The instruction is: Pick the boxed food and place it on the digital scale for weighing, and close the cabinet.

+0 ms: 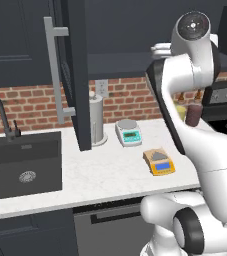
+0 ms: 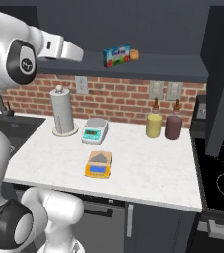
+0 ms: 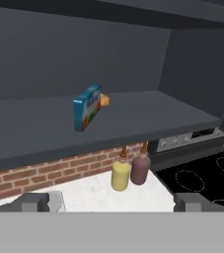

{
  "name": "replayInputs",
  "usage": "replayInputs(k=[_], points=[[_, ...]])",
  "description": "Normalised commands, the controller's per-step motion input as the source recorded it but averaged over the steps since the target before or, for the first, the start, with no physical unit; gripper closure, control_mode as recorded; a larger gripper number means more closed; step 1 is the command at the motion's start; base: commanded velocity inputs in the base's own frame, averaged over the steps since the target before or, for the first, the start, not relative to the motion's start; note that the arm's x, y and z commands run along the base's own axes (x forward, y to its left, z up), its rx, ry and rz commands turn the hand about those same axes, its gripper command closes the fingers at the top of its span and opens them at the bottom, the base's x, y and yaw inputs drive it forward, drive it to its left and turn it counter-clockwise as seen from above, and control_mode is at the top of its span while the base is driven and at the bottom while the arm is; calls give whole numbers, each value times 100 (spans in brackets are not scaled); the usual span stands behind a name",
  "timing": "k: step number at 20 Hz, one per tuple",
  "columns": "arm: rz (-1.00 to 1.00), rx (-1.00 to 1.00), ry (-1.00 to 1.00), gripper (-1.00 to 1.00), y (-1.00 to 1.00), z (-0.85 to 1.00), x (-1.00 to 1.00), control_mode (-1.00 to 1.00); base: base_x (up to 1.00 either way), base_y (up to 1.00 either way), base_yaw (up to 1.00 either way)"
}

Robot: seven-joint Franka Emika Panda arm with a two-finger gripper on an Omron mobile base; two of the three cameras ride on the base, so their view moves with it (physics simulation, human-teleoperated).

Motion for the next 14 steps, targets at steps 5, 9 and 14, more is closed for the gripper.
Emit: replayInputs(k=[5, 9, 14], points=[[-3, 0, 0, -100, 0, 0, 10, -100, 0, 0, 0], [-2, 0, 0, -100, 0, 0, 24, -100, 0, 0, 0], [0, 0, 0, -100, 0, 0, 30, -100, 0, 0, 0]])
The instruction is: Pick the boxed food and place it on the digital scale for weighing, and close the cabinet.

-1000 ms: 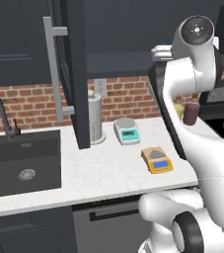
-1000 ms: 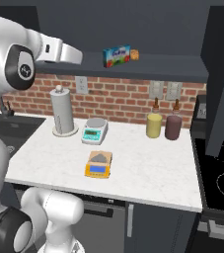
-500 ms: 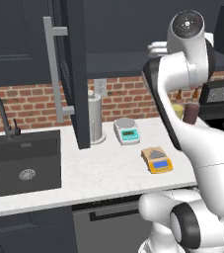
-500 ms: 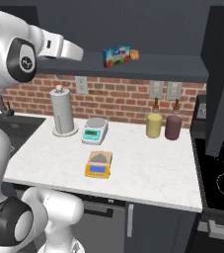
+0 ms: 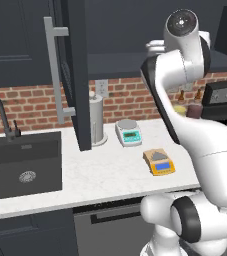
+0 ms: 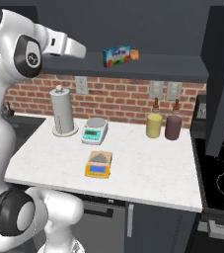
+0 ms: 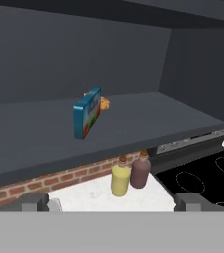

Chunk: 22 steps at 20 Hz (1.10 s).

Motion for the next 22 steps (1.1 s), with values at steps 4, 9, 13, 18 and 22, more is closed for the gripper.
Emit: replayInputs(k=[4, 9, 13, 18, 22], points=[[0, 0, 0, -100, -1, 0, 28, -100, 0, 0, 0], [0, 0, 0, -100, -6, 0, 19, -100, 0, 0, 0], [0, 0, 0, -100, -14, 0, 4, -100, 0, 0, 0], [0, 0, 0, -100, -19, 0, 2, -100, 0, 0, 0], [0, 0, 0, -100, -12, 0, 10, -100, 0, 0, 0]])
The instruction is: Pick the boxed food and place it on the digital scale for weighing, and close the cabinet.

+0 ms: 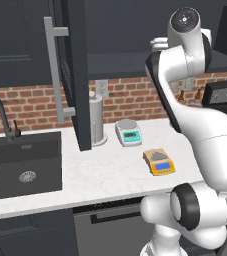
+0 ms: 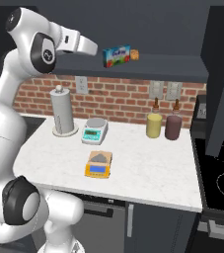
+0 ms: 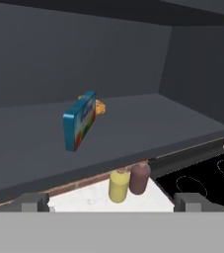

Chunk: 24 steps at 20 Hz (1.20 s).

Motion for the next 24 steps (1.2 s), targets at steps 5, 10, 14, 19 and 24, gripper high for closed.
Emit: replayInputs(k=[5, 10, 14, 19, 24], points=[[0, 0, 0, -100, -10, 0, 14, -100, 0, 0, 0], [0, 0, 0, -100, -1, -1, 18, -100, 0, 0, 0], [0, 0, 0, -100, 0, -6, 20, -100, 0, 0, 0], [0, 0, 0, -100, 0, -16, 16, -100, 0, 0, 0], [0, 0, 0, -100, 0, -12, 18, -100, 0, 0, 0]])
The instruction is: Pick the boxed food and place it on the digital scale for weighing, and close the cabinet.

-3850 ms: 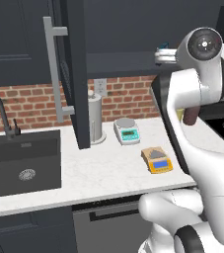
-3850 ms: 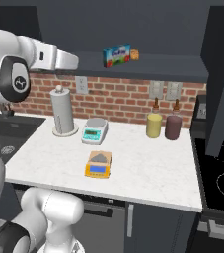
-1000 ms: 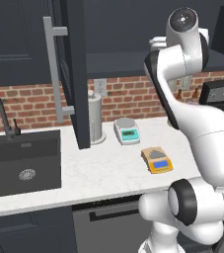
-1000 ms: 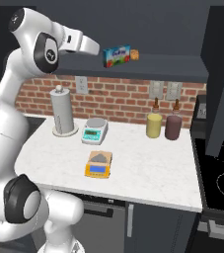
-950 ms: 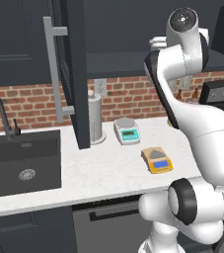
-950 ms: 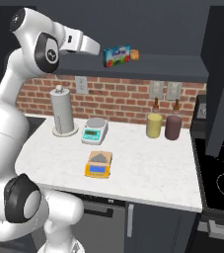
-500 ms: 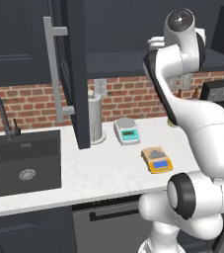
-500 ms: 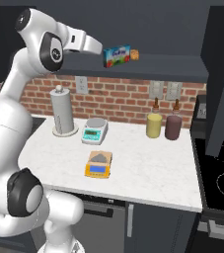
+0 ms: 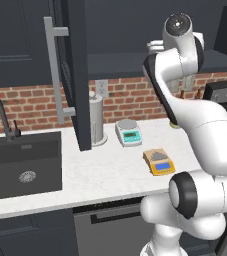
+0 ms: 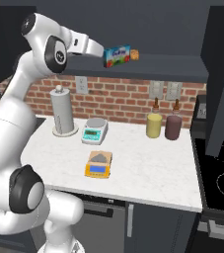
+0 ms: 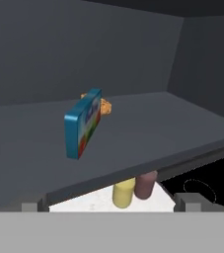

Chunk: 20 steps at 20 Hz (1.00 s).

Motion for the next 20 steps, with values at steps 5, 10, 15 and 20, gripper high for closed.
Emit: replayInputs(k=[5, 10, 15, 20], points=[[0, 0, 0, -100, 0, 0, 27, -100, 0, 0, 0], [0, 0, 0, -100, 0, 0, 26, -100, 0, 0, 0], [0, 0, 0, -100, 0, 0, 26, -100, 0, 0, 0], [0, 0, 0, -100, 0, 0, 28, -100, 0, 0, 0]])
